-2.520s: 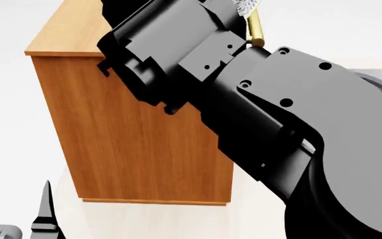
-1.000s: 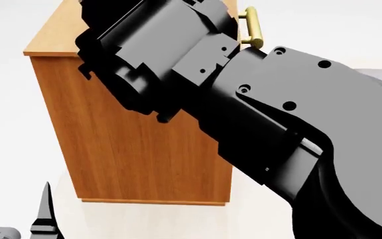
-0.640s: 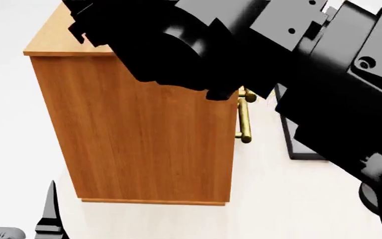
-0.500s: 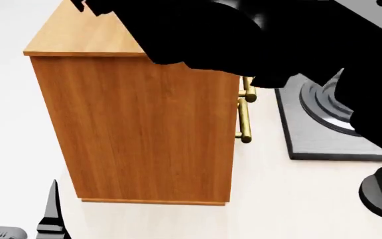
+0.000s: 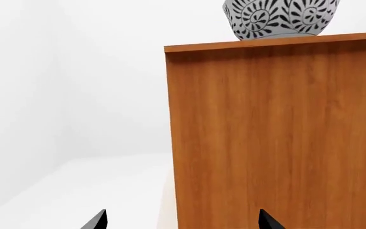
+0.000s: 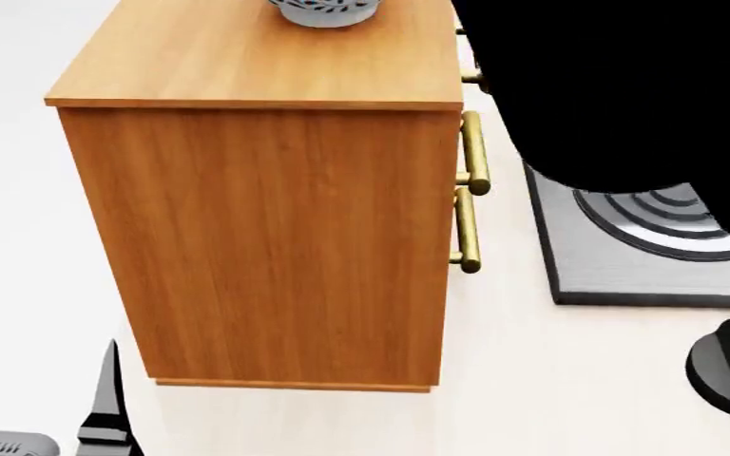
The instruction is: Put the bowl on the top of the cabinet.
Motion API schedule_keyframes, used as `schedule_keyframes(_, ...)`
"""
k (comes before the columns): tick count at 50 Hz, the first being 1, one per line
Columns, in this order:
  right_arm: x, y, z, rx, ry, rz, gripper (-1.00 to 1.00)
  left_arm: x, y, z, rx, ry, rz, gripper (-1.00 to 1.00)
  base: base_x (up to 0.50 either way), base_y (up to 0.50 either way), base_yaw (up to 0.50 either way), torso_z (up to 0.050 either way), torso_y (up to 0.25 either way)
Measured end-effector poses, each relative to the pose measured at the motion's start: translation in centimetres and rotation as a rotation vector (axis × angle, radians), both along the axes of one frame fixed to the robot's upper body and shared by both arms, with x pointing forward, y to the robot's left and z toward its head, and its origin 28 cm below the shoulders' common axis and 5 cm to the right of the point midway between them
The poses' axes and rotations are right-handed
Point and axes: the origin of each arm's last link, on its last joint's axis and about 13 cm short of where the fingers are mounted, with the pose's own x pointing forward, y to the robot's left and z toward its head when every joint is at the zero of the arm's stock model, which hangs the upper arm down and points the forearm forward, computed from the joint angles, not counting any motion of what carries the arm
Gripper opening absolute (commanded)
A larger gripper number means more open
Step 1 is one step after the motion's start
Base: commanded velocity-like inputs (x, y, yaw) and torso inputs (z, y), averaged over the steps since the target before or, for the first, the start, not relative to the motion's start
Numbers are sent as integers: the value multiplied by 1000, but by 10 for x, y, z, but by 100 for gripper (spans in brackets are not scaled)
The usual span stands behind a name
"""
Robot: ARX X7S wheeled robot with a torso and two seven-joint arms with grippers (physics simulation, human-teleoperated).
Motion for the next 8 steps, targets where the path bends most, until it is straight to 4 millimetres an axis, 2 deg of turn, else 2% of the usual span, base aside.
schedule_keyframes(8, -6, -19, -25, 31, -30, -40, 100, 0, 0, 1, 3, -3, 1, 100, 0, 0, 0, 0, 0)
